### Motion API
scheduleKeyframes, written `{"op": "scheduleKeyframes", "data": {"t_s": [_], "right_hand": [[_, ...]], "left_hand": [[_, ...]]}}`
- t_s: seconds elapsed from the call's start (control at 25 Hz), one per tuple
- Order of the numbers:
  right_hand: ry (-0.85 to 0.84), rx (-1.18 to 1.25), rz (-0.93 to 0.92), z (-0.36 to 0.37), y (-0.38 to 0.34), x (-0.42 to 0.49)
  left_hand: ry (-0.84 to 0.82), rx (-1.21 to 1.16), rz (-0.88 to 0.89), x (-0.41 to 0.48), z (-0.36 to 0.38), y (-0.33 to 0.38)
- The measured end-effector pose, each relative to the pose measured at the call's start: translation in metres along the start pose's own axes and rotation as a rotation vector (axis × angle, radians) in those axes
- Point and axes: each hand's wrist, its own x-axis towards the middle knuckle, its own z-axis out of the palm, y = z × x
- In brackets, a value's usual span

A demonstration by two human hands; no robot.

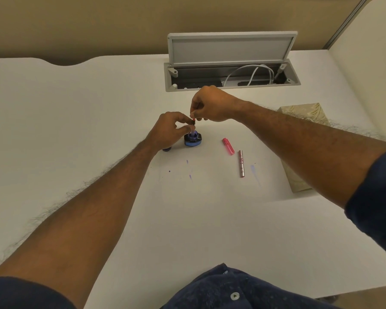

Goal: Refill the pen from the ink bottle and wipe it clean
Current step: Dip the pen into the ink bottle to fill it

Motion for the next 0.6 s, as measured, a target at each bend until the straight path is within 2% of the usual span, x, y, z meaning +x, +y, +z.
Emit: {"op": "scheduleKeyframes", "data": {"t_s": [0.6], "right_hand": [[0.093,-0.120,0.028,-0.0014,-0.0029,-0.0009]], "left_hand": [[0.055,-0.053,0.055,-0.0008,0.0046,-0.0005]]}}
